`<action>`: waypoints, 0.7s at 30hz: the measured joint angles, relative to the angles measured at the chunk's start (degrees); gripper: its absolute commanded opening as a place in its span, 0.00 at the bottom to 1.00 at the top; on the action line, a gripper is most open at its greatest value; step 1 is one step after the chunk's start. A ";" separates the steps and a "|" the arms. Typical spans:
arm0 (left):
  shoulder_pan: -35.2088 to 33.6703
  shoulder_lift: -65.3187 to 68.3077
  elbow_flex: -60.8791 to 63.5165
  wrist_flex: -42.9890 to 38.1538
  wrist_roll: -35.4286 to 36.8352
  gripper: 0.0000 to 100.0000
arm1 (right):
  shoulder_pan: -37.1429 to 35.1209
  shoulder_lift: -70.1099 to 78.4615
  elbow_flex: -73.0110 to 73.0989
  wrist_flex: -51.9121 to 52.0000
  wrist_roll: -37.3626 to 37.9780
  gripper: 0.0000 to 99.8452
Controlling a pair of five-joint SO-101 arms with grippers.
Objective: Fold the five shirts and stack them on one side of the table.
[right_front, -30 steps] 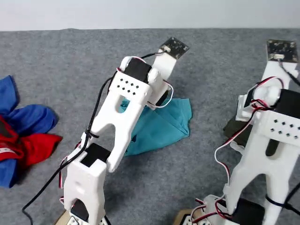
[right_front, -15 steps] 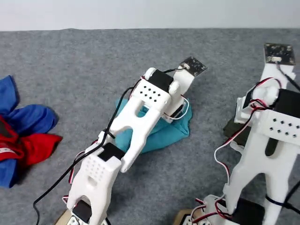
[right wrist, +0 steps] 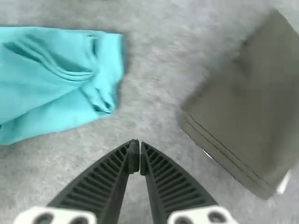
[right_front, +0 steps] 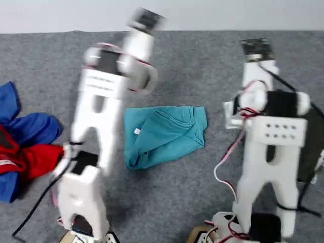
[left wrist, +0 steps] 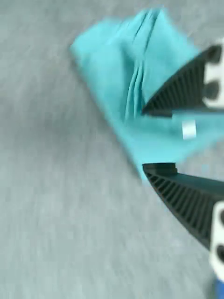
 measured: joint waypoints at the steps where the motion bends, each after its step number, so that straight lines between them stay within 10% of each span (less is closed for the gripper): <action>1: -3.08 -2.02 0.53 0.09 0.00 0.03 | -1.67 1.41 0.00 -0.62 0.00 0.01; 8: -20.22 -18.11 13.27 0.35 -4.31 0.01 | -14.24 13.10 0.00 -8.70 0.00 0.03; 21: -30.33 -40.00 42.64 -1.05 -9.85 0.01 | -30.86 25.93 0.00 -26.29 -5.01 0.19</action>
